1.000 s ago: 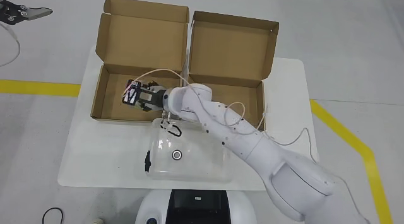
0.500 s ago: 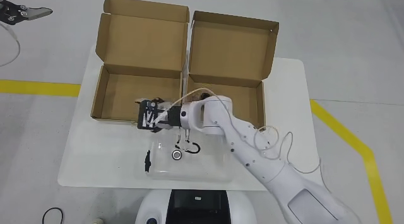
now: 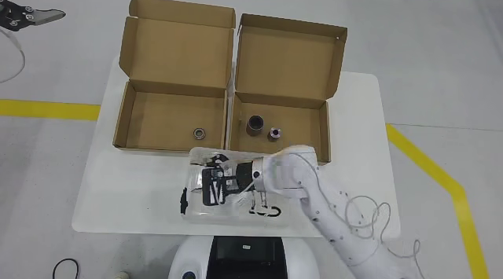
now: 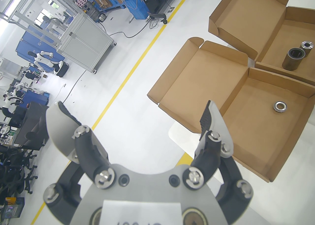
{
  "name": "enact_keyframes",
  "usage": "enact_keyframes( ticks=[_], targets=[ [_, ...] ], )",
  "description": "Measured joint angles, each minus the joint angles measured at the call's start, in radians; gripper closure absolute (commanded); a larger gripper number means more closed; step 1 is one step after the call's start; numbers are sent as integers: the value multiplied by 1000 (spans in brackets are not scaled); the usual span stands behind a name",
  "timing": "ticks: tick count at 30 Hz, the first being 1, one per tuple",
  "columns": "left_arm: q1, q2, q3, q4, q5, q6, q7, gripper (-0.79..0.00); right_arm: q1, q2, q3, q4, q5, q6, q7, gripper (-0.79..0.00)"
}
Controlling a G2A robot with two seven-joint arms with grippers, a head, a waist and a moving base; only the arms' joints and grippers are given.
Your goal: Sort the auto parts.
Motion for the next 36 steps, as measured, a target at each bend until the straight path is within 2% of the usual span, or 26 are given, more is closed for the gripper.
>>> enact_keyframes(
  ticks=[6, 12, 15, 18, 23, 26, 36],
  targets=[
    [0, 0, 0, 0, 0, 0, 0, -785, -110, 37, 29, -56, -98, -4, -9, -397],
    [0, 0, 0, 0, 0, 0, 0, -785, -108, 65, 3, 0, -164, -2, -78, -397],
    [0, 0, 0, 0, 0, 0, 0, -785, -101, 71, -1, 31, -201, 20, -103, -453],
    [0, 0, 0, 0, 0, 0, 0, -785, -89, 71, -24, 76, -241, 53, -98, -480],
    [0, 0, 0, 0, 0, 0, 0, -785, -47, 59, -72, 155, -230, 94, -84, -465],
    [0, 0, 0, 0, 0, 0, 0, -785, -25, 50, -103, 186, -213, 112, -67, -483],
    [0, 0, 0, 0, 0, 0, 0, -785, 0, 39, -163, 230, -202, 156, -36, -465]
  ],
)
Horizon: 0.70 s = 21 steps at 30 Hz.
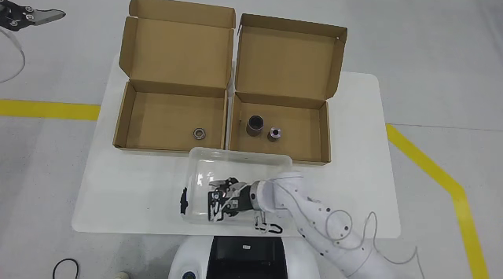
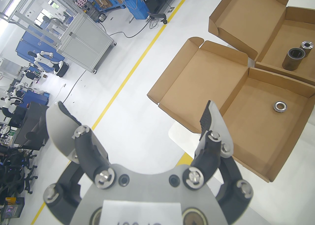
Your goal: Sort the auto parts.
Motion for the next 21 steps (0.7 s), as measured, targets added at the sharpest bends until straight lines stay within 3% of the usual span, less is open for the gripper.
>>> enact_keyframes(
  ticks=[8, 13, 16, 19, 21],
  targets=[
    [0, 0, 0, 0, 0, 0, 0, -785, -19, 5, -14, -11, -28, 68, 16, -493],
    [0, 0, 0, 0, 0, 0, 0, -785, -21, 9, -14, 0, -30, 75, 12, -446],
    [0, 0, 0, 0, 0, 0, 0, -785, -13, 7, -21, 15, -24, 83, 14, -311],
    [0, 0, 0, 0, 0, 0, 0, -785, -6, 6, -26, 26, -17, 89, 11, -37],
    [0, 0, 0, 0, 0, 0, 0, -785, -3, 5, -28, 30, -16, 95, 10, 0]
  ],
)
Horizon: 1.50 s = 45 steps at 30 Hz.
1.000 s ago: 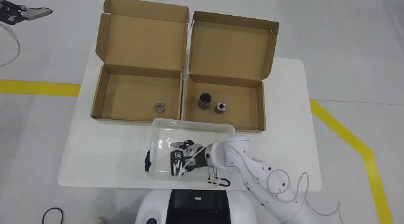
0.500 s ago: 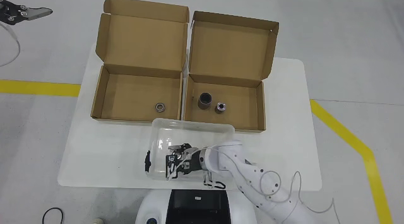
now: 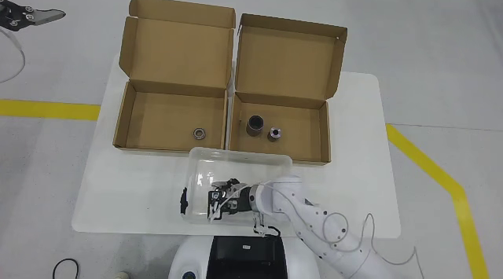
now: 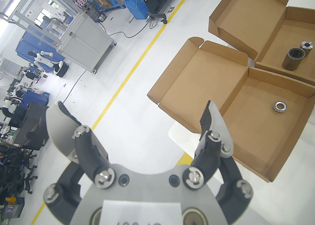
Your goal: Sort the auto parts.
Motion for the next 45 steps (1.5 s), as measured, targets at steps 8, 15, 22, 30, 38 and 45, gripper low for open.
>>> enact_keyframes(
  ticks=[8, 15, 22, 30, 38, 45],
  targets=[
    [0, 0, 0, 0, 0, 0, 0, -785, -7, 9, 5, -24, -19, 25, -45, 0],
    [0, 0, 0, 0, 0, 0, 0, -785, -23, 19, 27, -34, -3, 45, -99, 0],
    [0, 0, 0, 0, 0, 0, 0, -785, -43, 30, 62, -38, 45, 64, -189, 0],
    [0, 0, 0, 0, 0, 0, 0, -785, -84, 59, 128, -77, 69, 45, -434, 0],
    [0, 0, 0, 0, 0, 0, 0, -785, -88, 81, 166, -100, 71, -8, -662, 0],
    [0, 0, 0, 0, 0, 0, 0, -785, -70, 93, 186, -169, 76, -31, -734, 0]
  ],
)
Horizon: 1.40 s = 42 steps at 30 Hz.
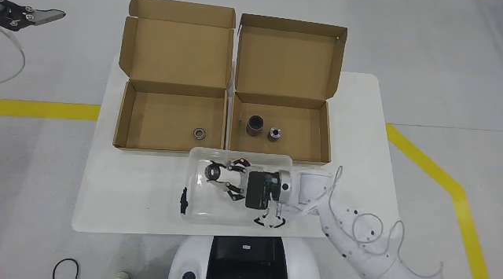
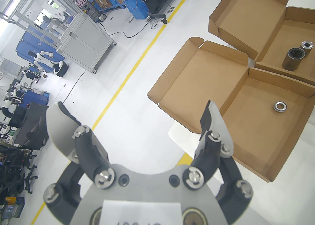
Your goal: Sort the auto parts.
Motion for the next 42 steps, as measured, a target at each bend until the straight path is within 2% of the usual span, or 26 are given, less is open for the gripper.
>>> enact_keyframes(
  ticks=[10, 20, 32, 42],
  targets=[
    [0, 0, 0, 0, 0, 0, 0, -785, 11, 14, 47, -140, 17, 21, 15, 0],
    [0, 0, 0, 0, 0, 0, 0, -785, 102, 12, 86, -247, 131, 3, 70, 0],
    [0, 0, 0, 0, 0, 0, 0, -785, 252, -10, 69, -277, 311, 25, 217, 0],
    [0, 0, 0, 0, 0, 0, 0, -785, 297, -13, 91, -309, 363, 41, 255, 0]
  ],
)
